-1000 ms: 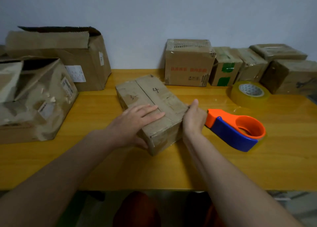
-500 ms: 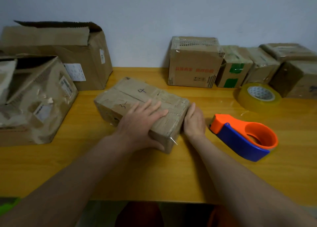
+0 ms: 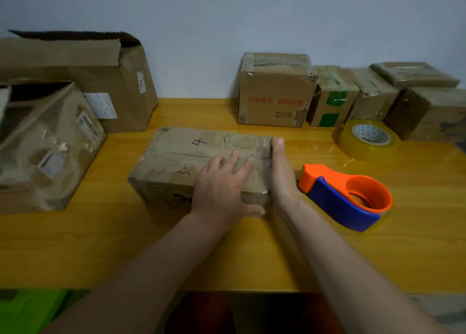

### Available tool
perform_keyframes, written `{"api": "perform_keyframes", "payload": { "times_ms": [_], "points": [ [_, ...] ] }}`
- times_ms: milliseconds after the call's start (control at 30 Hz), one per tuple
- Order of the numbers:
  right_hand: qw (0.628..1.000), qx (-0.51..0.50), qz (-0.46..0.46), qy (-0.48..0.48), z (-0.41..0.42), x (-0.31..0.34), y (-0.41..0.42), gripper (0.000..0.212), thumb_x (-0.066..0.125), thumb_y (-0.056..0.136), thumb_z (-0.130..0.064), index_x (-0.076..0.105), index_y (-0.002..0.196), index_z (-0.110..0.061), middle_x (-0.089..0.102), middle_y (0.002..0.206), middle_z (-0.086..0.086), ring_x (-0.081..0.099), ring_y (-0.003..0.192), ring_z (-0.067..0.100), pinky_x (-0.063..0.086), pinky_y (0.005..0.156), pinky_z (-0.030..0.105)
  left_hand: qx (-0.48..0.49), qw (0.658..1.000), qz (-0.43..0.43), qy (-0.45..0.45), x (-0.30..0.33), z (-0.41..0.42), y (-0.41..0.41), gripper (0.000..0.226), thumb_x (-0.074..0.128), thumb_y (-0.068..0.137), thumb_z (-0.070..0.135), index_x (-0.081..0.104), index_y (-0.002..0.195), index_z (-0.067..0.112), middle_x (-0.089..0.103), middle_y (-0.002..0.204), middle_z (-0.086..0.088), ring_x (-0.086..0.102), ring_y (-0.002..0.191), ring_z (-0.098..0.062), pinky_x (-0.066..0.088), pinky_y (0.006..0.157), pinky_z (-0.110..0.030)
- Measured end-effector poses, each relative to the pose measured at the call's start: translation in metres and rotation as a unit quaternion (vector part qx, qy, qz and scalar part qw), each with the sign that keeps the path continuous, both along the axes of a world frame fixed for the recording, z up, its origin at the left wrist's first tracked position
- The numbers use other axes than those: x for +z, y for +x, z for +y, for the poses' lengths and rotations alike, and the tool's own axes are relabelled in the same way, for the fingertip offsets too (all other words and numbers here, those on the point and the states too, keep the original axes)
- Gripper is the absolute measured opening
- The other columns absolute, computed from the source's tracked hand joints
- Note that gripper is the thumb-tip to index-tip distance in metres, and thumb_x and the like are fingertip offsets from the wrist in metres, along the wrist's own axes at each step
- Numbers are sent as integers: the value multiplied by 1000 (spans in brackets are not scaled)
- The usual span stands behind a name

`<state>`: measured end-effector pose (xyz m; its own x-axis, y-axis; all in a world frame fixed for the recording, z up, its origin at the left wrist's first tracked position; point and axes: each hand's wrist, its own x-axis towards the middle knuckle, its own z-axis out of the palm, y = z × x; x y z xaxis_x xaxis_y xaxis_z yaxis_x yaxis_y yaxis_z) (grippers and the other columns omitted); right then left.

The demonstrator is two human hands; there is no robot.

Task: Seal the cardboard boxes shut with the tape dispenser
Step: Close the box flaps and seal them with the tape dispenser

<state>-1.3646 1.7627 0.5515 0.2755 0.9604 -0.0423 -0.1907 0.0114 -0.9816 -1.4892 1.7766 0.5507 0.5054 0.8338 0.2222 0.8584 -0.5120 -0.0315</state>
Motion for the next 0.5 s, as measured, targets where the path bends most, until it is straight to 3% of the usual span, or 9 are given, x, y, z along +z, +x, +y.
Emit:
{"api": "perform_keyframes", "payload": {
  "times_ms": [67, 133, 167, 233, 300, 400, 500],
  "points": [
    [999, -16, 8, 33, -6, -5, -5, 45, 20, 102, -48, 64, 100, -39, 72, 92, -22, 67, 89, -6, 51, 67, 10, 2, 1000, -5, 1, 0, 0, 1, 112, 52, 59, 89, 12, 150, 38, 18, 159, 2, 25, 139, -27, 28, 110, -40],
    [998, -36, -5, 47, -11, -9, -9, 42, 23, 99, -55, 58, 118, -42, 64, 122, -19, 57, 112, -5, 50, 88, 16, -1, 1000, -11, 5, -1, 1, 0, 110, 55, 62, 86, 13, 150, 37, 19, 159, 2, 25, 138, -27, 28, 110, -40],
    [996, -52, -43, 51, -12, -12, -10, 49, 22, 95, -61, 52, 130, -41, 48, 143, -14, 45, 127, -3, 44, 103, 24, -3, 1000, -14, 10, -1, 0, 0, 107, 57, 64, 83, 13, 150, 36, 20, 159, 1, 25, 138, -27, 29, 109, -40],
    [984, -72, -151, 68, -12, -18, -12, 52, 21, 91, -66, 49, 130, -47, 23, 157, -10, 29, 138, 2, 32, 114, 33, -6, 1000, -17, 18, -3, 0, -1, 103, 59, 67, 78, 14, 150, 36, 21, 159, 1, 26, 138, -27, 30, 109, -41],
    [962, -84, -238, 101, -11, -24, -10, 56, 20, 90, -62, 57, 125, -40, 23, 155, -8, 27, 142, 8, 29, 114, 30, -7, 999, -21, 24, -3, 1, 0, 100, 59, 69, 77, 15, 149, 37, 22, 158, 1, 28, 137, -27, 32, 107, -40],
    [919, -113, -349, 144, -10, -31, -4, 65, 24, 91, -53, 65, 121, -12, 32, 147, -5, 26, 142, 11, 23, 106, 8, 0, 999, -17, 28, -3, 0, 3, 99, 58, 69, 77, 15, 150, 38, 23, 158, 1, 29, 137, -26, 33, 107, -37],
    [882, -73, -447, 133, -13, -31, 6, 71, 29, 87, -59, 55, 132, -10, 27, 155, 9, 27, 137, 7, 22, 103, 5, 6, 1000, -5, 14, 1, 0, 3, 103, 56, 65, 82, 17, 150, 37, 24, 158, 1, 30, 135, -26, 33, 107, -37]
  ]
}}
